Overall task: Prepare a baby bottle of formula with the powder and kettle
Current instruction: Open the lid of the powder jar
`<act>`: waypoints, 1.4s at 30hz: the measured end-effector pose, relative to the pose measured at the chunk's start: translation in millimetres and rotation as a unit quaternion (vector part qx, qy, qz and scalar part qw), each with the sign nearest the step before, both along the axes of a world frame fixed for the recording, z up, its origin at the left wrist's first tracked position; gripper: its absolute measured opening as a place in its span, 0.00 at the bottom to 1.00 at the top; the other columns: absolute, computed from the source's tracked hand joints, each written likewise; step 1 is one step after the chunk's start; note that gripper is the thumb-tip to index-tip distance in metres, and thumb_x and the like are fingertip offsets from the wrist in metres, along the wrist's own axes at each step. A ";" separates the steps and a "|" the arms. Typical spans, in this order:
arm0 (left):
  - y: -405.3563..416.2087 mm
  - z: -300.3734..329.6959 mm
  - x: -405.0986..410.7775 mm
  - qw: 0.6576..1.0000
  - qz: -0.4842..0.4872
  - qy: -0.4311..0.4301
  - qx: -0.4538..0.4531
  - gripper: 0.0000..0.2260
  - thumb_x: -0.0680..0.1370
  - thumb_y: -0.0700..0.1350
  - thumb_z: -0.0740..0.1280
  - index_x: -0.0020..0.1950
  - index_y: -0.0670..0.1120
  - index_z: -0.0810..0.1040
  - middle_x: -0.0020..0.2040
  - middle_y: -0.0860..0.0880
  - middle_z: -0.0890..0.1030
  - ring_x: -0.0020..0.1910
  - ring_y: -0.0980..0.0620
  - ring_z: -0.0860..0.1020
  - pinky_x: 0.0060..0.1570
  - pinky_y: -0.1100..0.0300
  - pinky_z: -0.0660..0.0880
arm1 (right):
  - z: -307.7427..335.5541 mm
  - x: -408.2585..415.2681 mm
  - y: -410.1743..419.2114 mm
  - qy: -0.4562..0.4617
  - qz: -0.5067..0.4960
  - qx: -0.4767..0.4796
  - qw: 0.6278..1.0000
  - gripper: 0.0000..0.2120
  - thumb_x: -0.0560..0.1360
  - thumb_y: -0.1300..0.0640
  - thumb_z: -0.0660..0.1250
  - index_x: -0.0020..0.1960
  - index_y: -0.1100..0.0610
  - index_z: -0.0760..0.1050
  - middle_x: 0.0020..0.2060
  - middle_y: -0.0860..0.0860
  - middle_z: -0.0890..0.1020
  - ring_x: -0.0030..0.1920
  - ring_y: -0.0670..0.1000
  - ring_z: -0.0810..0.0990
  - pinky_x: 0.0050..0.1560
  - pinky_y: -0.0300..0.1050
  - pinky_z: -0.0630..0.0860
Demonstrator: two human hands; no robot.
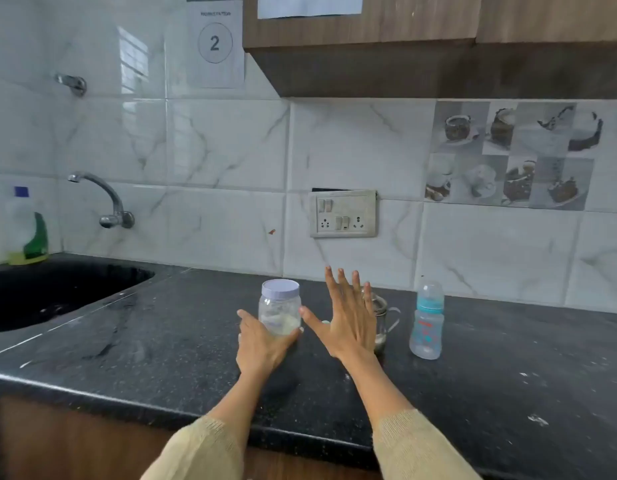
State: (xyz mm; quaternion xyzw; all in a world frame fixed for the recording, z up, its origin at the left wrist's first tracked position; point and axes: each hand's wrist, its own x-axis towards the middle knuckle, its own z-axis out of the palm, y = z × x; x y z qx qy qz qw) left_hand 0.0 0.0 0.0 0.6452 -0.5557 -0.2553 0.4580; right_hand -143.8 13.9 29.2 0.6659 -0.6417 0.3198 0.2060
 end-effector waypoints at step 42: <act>79.5 -9.2 -30.3 0.986 -0.128 -0.080 -0.078 0.38 0.58 0.63 0.76 0.60 0.44 0.70 0.54 0.48 0.78 0.54 0.46 0.76 0.50 0.53 0.75 | 99.3 4.3 61.6 -0.012 -0.002 0.363 0.932 0.26 0.57 0.35 0.73 0.30 0.56 0.67 0.27 0.51 0.71 0.28 0.50 0.69 0.33 0.43 0.65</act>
